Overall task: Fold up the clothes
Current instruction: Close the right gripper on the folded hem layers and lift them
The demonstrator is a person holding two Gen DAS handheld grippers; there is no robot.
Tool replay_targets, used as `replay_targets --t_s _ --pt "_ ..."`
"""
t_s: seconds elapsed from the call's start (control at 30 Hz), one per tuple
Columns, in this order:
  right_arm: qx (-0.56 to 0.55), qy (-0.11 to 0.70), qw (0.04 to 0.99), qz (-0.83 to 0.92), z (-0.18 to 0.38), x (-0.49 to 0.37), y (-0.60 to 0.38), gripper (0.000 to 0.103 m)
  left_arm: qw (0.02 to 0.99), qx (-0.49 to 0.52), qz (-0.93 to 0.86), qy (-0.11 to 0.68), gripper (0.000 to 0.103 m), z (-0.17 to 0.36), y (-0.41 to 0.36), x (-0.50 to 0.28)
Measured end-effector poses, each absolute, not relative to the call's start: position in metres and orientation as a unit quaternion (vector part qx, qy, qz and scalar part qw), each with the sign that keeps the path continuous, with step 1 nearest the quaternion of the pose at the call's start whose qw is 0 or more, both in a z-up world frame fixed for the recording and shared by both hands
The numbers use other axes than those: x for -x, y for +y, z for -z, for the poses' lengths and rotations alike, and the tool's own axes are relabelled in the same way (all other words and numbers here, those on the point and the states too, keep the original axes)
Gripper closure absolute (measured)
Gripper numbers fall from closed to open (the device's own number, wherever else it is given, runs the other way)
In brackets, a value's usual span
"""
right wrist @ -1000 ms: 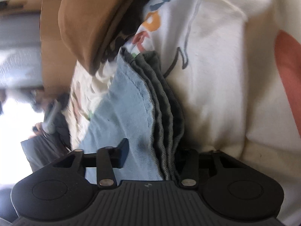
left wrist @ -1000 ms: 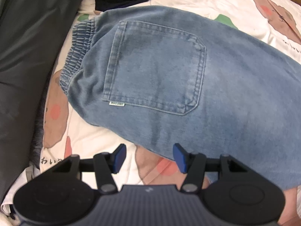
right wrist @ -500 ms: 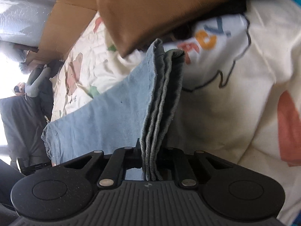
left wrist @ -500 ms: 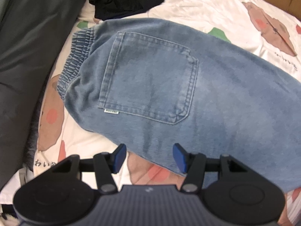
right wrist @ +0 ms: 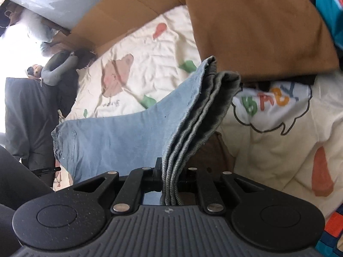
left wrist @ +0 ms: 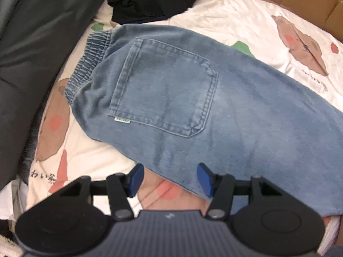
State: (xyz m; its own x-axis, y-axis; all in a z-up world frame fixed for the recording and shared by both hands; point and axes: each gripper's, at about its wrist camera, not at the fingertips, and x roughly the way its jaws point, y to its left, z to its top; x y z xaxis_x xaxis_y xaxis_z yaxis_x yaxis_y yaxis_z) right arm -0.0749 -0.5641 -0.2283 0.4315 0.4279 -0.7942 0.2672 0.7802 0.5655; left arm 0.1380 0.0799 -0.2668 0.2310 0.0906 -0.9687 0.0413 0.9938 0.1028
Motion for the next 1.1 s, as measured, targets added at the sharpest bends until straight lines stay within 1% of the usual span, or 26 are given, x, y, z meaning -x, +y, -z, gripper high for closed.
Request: replay_targets --t_s 0.23,0.47,0.8,1.1 --pt "-0.313 0.502 0.804 -0.056 0.170 0.075 -0.582 0.095 0.796 -0.030 0.033 0.604 0.045 0.267 0.061 -0.132" --pt "-0.301 0.469 0.829 -0.051 0.126 0.069 -0.591 0.095 0.787 -0.022 0.067 0.613 0.045 0.277 0.046 -0.138" --pt "-0.279 0.445 0.851 -0.003 0.077 0.063 -0.622 0.095 0.777 -0.022 0.121 0.618 0.045 0.287 0.019 -0.150" --pt "-0.228 0.433 0.872 0.012 0.012 0.039 -0.635 0.094 0.770 -0.008 0.163 0.617 0.045 0.297 -0.002 -0.160"
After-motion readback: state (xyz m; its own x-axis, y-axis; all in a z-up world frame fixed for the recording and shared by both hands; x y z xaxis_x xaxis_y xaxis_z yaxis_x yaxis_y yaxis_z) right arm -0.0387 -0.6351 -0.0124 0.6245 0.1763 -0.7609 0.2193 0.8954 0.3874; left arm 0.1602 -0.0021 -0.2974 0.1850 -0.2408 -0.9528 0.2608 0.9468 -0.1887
